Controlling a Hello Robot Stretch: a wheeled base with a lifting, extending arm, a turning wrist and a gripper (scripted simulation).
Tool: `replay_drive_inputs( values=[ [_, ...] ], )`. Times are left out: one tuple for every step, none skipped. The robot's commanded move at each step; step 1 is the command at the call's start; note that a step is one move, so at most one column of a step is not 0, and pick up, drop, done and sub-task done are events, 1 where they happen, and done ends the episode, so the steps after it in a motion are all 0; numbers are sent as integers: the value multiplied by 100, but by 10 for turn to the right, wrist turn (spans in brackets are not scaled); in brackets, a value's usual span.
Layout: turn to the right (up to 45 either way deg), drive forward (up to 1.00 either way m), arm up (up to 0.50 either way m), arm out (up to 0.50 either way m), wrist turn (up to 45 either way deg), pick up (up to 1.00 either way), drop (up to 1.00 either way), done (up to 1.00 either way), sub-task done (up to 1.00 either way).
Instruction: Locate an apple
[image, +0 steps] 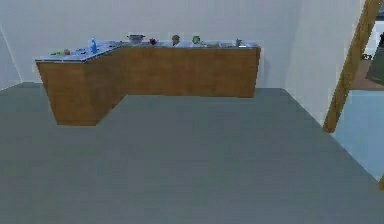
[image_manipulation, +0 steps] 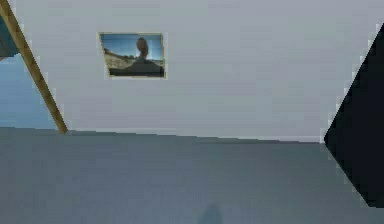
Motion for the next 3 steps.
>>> replay_drive_inputs(
  values=[
    [0, 100, 0, 0, 0, 0, 0, 0, 0],
    [0, 100, 0, 0, 0, 0, 0, 0, 0],
    [30, 0, 0, 0, 0, 0, 0, 0, 0]
  ],
)
